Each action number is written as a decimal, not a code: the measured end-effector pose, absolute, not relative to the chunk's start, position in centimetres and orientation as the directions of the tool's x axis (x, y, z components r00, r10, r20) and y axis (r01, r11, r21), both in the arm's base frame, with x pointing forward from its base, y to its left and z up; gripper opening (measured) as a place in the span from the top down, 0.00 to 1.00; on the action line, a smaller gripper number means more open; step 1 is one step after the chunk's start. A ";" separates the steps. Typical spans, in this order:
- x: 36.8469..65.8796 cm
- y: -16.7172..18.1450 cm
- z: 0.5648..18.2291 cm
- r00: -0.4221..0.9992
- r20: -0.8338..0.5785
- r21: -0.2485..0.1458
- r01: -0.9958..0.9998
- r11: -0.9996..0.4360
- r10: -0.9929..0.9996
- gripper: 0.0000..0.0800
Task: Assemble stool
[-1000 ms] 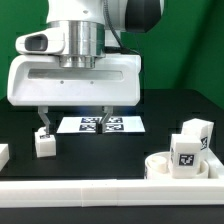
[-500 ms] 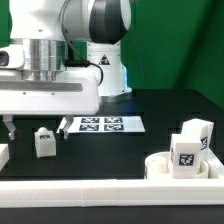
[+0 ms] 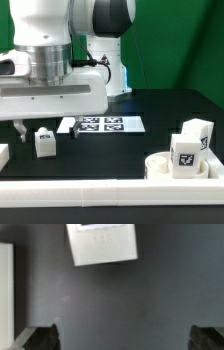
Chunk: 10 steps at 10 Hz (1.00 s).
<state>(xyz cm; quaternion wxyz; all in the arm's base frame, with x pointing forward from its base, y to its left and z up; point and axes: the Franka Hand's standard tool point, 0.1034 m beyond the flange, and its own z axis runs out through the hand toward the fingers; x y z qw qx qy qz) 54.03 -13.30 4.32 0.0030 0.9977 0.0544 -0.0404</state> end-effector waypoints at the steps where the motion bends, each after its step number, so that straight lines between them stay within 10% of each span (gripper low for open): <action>1: 52.9 -13.4 4.0 0.985 -0.153 0.000 0.083 -0.997 0.082 0.19; 8: 51.4 -12.3 4.1 0.848 -0.525 -0.088 0.036 -0.995 0.077 0.19; 10: 52.2 -13.1 4.1 0.855 -0.507 -0.022 0.109 -0.994 0.105 0.19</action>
Offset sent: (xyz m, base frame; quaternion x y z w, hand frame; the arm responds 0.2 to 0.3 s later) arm 0.0115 -0.0298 0.0363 -0.0081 -0.1396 0.0239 0.9899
